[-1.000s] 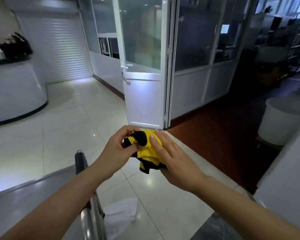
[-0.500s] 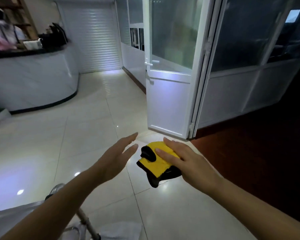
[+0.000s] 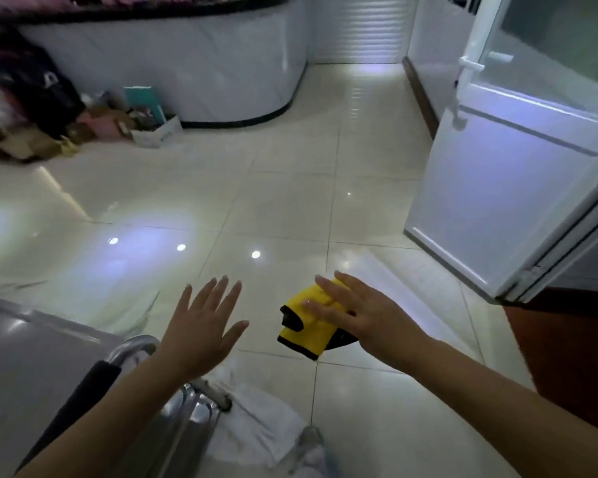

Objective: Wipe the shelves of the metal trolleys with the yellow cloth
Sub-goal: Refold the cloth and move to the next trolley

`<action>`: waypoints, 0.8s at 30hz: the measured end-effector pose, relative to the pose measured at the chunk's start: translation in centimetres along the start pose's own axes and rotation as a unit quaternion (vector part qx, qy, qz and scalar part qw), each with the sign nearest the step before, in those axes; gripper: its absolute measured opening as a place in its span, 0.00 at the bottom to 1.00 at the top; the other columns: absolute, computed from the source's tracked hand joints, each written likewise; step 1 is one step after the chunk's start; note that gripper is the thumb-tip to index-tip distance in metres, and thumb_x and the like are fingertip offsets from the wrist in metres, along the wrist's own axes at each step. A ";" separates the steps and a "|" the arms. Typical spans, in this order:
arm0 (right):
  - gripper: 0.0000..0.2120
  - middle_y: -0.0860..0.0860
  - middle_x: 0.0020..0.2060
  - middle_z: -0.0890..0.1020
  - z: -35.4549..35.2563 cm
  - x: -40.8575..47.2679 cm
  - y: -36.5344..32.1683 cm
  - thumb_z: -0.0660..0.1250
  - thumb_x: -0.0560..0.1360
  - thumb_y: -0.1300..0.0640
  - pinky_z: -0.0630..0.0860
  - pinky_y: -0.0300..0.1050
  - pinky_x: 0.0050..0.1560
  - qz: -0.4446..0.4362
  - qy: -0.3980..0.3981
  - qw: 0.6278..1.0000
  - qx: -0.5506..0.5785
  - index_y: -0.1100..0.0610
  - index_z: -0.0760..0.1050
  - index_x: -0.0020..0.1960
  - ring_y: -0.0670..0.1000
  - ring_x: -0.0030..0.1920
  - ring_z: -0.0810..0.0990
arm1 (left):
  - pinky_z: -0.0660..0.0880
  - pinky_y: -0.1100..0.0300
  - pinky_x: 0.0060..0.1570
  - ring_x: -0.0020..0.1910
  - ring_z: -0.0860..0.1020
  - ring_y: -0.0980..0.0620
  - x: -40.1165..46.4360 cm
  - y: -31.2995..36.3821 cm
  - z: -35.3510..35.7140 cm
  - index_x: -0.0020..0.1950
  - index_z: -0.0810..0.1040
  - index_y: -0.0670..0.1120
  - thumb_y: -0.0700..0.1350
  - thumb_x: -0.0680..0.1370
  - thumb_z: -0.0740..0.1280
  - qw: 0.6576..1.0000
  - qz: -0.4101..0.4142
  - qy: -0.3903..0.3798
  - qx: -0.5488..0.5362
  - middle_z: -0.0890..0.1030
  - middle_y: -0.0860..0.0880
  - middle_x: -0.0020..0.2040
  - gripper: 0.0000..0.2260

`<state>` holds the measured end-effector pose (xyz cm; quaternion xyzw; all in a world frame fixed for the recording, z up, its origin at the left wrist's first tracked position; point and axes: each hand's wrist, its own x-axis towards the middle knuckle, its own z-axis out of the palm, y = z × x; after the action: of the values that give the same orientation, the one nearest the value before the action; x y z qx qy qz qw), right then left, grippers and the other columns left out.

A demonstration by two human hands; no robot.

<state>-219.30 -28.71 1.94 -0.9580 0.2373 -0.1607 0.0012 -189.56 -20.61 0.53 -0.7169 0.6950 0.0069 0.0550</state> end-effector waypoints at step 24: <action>0.25 0.59 0.69 0.71 17.3 52.0 20.6 0.49 0.75 0.60 0.78 0.61 0.55 -0.366 -0.068 0.924 0.093 0.54 0.71 0.70 0.67 0.65 0.72 | 0.40 0.44 0.75 0.78 0.43 0.45 26.9 -22.1 4.2 0.78 0.40 0.47 0.66 0.68 0.21 0.916 -0.398 -0.044 -0.039 0.44 0.44 0.79 0.43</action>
<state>-179.81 -71.92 -0.11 -0.9824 -0.1462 -0.1063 0.0474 -166.37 -46.40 -4.46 -0.9348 0.3482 0.0425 0.0557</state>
